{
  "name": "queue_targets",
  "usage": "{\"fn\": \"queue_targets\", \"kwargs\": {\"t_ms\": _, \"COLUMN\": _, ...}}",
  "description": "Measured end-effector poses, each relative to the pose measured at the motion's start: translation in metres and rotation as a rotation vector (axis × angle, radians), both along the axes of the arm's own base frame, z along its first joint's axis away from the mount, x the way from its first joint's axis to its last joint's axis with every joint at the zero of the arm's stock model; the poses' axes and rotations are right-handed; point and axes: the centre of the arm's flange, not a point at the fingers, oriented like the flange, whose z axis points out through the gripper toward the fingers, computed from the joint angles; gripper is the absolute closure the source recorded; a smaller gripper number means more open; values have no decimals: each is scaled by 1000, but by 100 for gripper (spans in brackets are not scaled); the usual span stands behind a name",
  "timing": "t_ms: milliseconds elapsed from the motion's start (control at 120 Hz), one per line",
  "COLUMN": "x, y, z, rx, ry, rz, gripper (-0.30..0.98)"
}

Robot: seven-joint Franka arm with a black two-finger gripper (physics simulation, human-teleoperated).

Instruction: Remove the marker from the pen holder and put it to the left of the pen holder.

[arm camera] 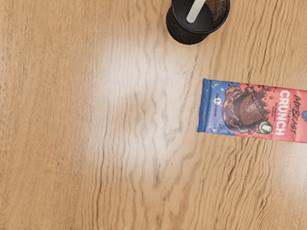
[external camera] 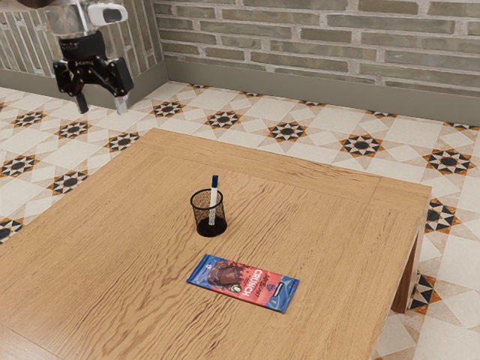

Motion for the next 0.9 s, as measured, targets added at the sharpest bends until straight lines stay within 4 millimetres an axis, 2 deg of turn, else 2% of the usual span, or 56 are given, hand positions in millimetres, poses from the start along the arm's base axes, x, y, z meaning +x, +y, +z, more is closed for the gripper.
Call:
{"fn": "queue_targets", "kwargs": {"t_ms": 83, "x": 2, "y": -8, "z": -12, "rx": 15, "ry": 7, "rz": -10, "gripper": 0}}
{"fn": "queue_targets", "kwargs": {"t_ms": 133, "x": 14, "y": -17, "z": -30, "rx": 18, "ry": 29, "rz": -28, "gripper": 0}}
{"fn": "queue_targets", "kwargs": {"t_ms": 200, "x": 40, "y": -33, "z": -74, "rx": 17, "ry": 85, "rz": -56, "gripper": 0}}
{"fn": "queue_targets", "kwargs": {"t_ms": 283, "x": 69, "y": -72, "z": -138, "rx": 18, "ry": 164, "rz": -121, "gripper": 0}}
{"fn": "queue_targets", "kwargs": {"t_ms": 358, "x": 93, "y": -95, "z": -193, "rx": 12, "ry": 214, "rz": -150, "gripper": 0}}
{"fn": "queue_targets", "kwargs": {"t_ms": 475, "x": 136, "y": -116, "z": -245, "rx": 15, "ry": 213, "rz": -163, "gripper": 0}}
{"fn": "queue_targets", "kwargs": {"t_ms": 533, "x": 149, "y": -115, "z": -255, "rx": 22, "ry": 196, "rz": -159, "gripper": 0}}
{"fn": "queue_targets", "kwargs": {"t_ms": 633, "x": 166, "y": -98, "z": -264, "rx": 50, "ry": 119, "rz": -136, "gripper": 0}}
{"fn": "queue_targets", "kwargs": {"t_ms": 900, "x": 204, "y": -84, "z": -295, "rx": 61, "ry": -80, "rz": -120, "gripper": 0}}
